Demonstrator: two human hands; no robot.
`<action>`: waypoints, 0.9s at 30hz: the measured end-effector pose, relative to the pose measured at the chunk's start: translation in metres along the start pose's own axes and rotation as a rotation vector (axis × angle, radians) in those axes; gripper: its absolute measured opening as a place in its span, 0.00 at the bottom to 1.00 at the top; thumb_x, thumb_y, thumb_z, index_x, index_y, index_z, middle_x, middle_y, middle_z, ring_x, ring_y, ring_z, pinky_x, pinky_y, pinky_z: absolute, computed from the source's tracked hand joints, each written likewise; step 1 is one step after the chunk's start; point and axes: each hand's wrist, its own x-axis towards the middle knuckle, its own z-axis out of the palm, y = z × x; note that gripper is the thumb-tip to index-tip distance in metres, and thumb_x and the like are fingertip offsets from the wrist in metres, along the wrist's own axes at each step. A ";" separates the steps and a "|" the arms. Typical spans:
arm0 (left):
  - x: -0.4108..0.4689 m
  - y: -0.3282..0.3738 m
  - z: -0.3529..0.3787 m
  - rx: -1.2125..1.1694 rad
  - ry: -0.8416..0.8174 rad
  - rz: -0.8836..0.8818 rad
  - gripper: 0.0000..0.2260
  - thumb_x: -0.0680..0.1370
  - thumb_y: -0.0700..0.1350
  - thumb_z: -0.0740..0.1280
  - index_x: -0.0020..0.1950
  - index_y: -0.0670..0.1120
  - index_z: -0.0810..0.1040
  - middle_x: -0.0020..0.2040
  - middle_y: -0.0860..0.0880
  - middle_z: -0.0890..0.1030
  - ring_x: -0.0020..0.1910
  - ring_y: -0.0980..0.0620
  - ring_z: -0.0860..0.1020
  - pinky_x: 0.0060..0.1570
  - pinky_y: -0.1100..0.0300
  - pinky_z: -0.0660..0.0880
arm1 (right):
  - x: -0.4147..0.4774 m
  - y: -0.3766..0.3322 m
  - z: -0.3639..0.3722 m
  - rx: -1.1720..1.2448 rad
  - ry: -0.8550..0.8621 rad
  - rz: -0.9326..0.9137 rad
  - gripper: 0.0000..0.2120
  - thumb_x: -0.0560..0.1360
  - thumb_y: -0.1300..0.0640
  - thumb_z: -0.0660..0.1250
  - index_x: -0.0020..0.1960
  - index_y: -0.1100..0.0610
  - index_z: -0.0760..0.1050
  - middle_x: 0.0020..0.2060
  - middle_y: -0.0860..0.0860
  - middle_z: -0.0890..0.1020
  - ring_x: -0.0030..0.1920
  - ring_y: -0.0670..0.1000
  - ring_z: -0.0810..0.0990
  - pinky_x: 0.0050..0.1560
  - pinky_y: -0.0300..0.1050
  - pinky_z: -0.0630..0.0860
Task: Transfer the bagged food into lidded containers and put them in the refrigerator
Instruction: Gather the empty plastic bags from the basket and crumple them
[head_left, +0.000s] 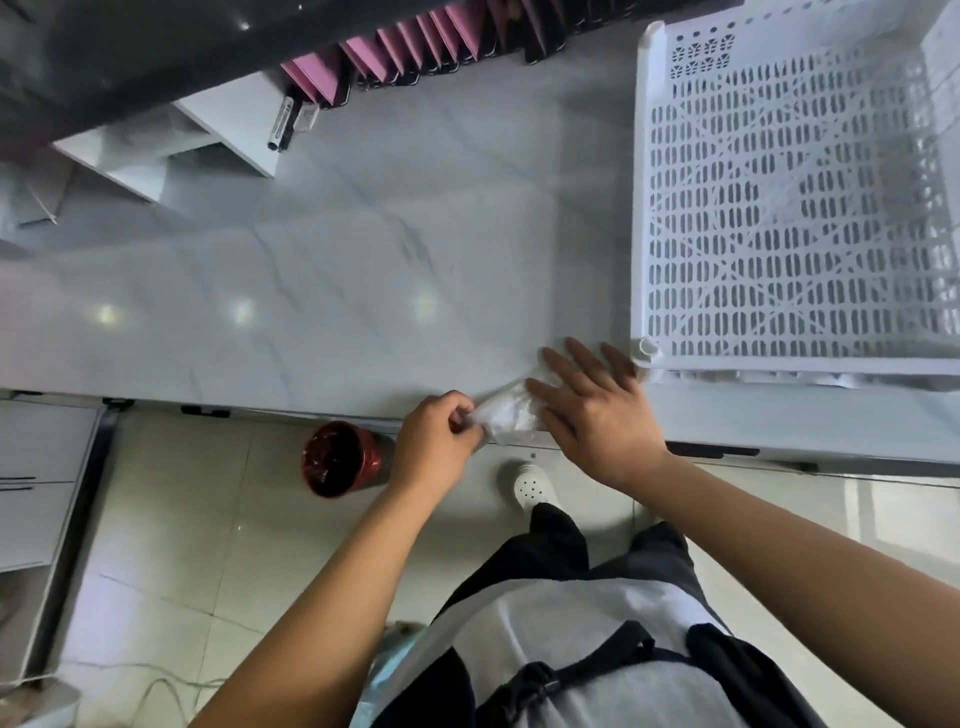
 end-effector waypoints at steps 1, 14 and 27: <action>-0.001 -0.001 0.000 -0.071 -0.012 -0.021 0.06 0.72 0.40 0.74 0.43 0.49 0.79 0.42 0.48 0.81 0.41 0.49 0.80 0.42 0.56 0.79 | -0.002 -0.001 0.001 0.000 -0.006 0.008 0.17 0.78 0.48 0.61 0.63 0.49 0.80 0.71 0.53 0.74 0.74 0.59 0.68 0.75 0.62 0.58; -0.029 -0.079 -0.075 -1.303 -0.167 -0.089 0.10 0.73 0.30 0.69 0.45 0.44 0.76 0.45 0.41 0.80 0.42 0.46 0.82 0.47 0.49 0.82 | 0.016 -0.156 -0.011 0.679 -0.285 0.426 0.15 0.73 0.41 0.61 0.56 0.26 0.74 0.71 0.38 0.70 0.76 0.45 0.58 0.76 0.57 0.55; -0.062 -0.256 -0.121 -1.272 0.115 -0.225 0.12 0.68 0.42 0.77 0.50 0.45 0.81 0.52 0.49 0.85 0.51 0.53 0.82 0.56 0.57 0.77 | 0.096 -0.306 0.079 0.870 -0.365 0.728 0.11 0.76 0.62 0.68 0.36 0.61 0.80 0.25 0.51 0.80 0.26 0.45 0.75 0.30 0.37 0.71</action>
